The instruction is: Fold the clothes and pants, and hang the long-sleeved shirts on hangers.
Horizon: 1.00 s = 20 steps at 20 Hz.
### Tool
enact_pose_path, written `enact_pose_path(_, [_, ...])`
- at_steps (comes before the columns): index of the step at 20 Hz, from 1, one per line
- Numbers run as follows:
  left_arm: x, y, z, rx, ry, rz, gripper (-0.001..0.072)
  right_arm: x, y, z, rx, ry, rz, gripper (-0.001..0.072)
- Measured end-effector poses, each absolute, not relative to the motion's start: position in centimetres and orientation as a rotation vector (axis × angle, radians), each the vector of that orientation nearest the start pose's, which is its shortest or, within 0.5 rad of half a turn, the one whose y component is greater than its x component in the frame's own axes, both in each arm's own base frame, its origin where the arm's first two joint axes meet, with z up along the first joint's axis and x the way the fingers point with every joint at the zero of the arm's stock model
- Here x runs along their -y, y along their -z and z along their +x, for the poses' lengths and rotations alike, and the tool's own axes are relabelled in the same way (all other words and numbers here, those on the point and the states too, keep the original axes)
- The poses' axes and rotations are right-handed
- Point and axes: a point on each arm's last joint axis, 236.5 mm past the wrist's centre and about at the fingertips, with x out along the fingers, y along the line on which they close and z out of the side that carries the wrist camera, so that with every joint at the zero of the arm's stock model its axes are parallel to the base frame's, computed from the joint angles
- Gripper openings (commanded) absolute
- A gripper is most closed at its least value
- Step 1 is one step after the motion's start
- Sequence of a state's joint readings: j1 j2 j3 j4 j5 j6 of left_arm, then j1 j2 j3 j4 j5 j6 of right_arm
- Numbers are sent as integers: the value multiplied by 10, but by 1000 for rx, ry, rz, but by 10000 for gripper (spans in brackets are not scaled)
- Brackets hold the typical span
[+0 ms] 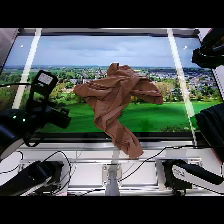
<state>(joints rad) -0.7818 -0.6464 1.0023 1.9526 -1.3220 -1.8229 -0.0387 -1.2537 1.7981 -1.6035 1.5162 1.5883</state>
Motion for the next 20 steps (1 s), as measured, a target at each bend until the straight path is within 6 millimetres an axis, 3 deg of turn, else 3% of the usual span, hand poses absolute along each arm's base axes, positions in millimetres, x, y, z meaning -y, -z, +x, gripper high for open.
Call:
enact_pose_path(5, [139,-132,249,-895,336,388,525,23,-225,400,-971,73,18,34])
enact_pose_path(11, [165,-115,267,-902,358,376,524,21,-230,409,-928,55,8,35])
enact_pose_path(13, [172,-112,274,-889,366,374,525,27,-222,415,-941,49,-47,34])
enact_pose_path(15, [177,-110,281,-877,367,381,524,36,-193,415,-1020,42,-82,34])
enact_pose_path(18, [181,-105,288,-868,365,396,525,47,-127,402,-1187,-19,-99,38])
enact_pose_path(19, [182,-104,290,-868,363,400,524,48,-105,396,-1234,-45,-90,90])
enact_pose_path(20, [182,-103,291,-868,362,405,525,49,-84,388,-1279,-70,-73,245])
